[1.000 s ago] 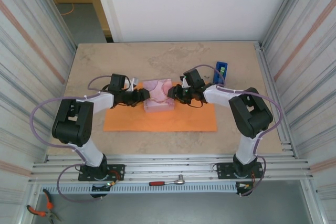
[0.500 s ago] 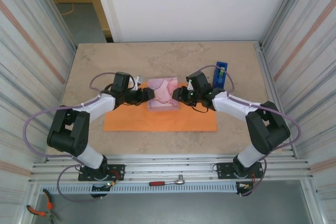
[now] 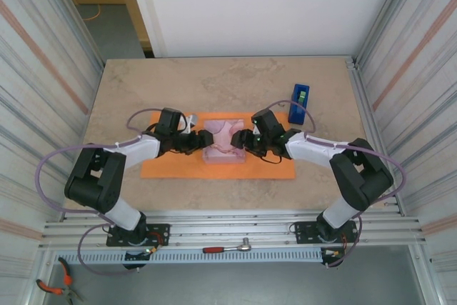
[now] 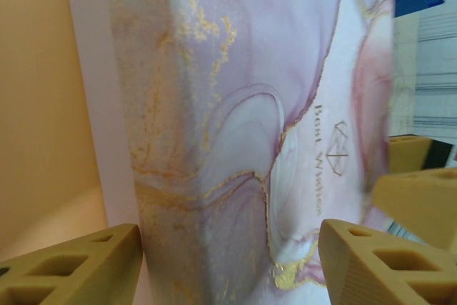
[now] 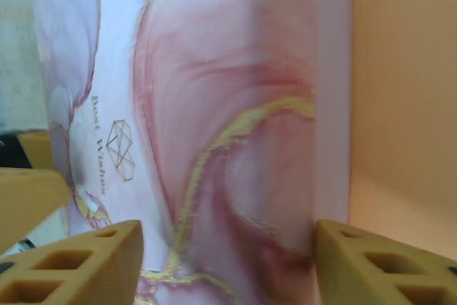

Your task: Wrap the gift box in paper

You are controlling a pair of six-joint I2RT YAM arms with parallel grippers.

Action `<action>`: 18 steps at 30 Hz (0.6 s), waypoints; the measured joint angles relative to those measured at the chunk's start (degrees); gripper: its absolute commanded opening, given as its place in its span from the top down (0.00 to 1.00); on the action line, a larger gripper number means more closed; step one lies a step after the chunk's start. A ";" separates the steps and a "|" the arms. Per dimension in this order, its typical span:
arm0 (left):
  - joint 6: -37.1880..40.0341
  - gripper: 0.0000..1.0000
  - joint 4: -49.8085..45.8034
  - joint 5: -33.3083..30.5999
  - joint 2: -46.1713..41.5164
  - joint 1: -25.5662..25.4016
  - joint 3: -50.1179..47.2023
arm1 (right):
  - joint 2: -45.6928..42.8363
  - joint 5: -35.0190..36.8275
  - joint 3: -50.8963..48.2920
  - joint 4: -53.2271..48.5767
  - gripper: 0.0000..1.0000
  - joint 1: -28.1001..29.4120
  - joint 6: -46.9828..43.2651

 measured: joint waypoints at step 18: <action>0.17 0.36 1.07 0.48 1.51 -0.09 2.49 | 0.42 -0.87 -0.17 0.55 0.55 -3.39 -0.26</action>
